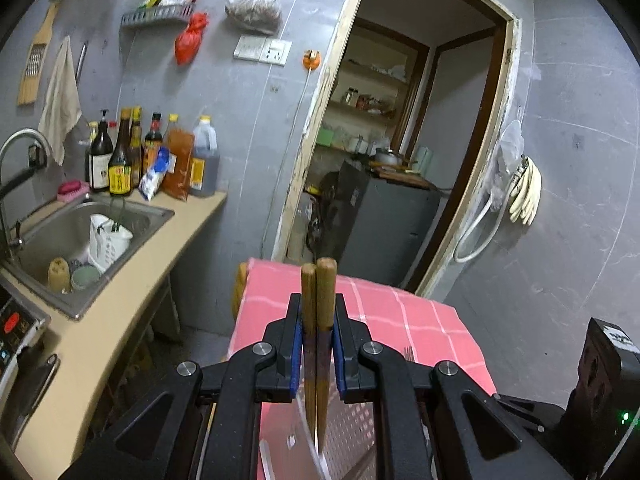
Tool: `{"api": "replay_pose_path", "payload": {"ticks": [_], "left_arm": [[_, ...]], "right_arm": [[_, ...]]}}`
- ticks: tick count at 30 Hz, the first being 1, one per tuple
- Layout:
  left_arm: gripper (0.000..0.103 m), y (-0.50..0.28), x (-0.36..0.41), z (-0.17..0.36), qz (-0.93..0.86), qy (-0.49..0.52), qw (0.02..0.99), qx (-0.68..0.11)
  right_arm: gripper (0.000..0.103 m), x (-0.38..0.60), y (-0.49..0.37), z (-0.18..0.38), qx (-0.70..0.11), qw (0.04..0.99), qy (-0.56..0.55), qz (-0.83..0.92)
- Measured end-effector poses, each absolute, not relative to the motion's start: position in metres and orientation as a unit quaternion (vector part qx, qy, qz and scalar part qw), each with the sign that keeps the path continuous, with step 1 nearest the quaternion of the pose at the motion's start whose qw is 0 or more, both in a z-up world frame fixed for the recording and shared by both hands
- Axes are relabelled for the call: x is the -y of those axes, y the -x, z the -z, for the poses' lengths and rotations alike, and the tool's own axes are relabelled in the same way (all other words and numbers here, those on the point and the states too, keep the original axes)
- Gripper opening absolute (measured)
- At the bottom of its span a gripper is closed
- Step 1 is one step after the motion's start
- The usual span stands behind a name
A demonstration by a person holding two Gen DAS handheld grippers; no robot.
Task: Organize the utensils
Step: 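Lift the chopsticks with the left tool and drop them into the white caddy, then reach the left tool back to the pile and grasp the metal peeler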
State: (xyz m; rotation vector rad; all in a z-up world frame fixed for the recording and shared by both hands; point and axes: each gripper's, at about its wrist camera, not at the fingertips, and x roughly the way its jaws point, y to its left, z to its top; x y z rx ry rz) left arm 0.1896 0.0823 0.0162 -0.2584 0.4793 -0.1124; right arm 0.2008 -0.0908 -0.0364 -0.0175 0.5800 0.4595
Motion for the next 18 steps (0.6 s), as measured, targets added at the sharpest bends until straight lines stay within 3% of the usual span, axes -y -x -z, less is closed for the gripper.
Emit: {"api": "replay_pose_path", "payload": {"ticks": [2, 5, 7, 11, 14, 16, 18], "left_arm": [[0.016, -0.189, -0.083, -0.014, 0.059, 0.13, 0.959, -0.246], [0.037, -0.185, -0.084, -0.014, 0.062, 0.133, 0.958, -0.246], [0.052, -0.182, -0.085, -0.015, 0.06, 0.139, 0.959, -0.241], [0.057, -0.178, -0.085, -0.02, 0.056, 0.146, 0.959, -0.237], [0.07, -0.171, -0.083, -0.027, 0.056, 0.151, 0.962, -0.222], [0.084, -0.166, -0.077, -0.033, 0.056, 0.145, 0.966, -0.207], [0.092, -0.162, -0.07, -0.038, 0.056, 0.139, 0.969, -0.198]], "right_arm": [[0.003, 0.092, -0.2, 0.037, -0.288, 0.931, 0.006, -0.227], [0.007, 0.095, -0.2, 0.037, -0.29, 0.929, 0.002, -0.228], [0.022, 0.098, -0.198, 0.036, -0.287, 0.93, -0.003, -0.228], [0.036, 0.108, -0.193, 0.027, -0.274, 0.935, -0.019, -0.222], [0.046, 0.122, -0.187, 0.019, -0.26, 0.943, -0.028, -0.206], [0.061, 0.137, -0.179, 0.013, -0.242, 0.951, -0.039, -0.187], [0.069, 0.152, -0.173, 0.008, -0.229, 0.957, -0.047, -0.171]]}}
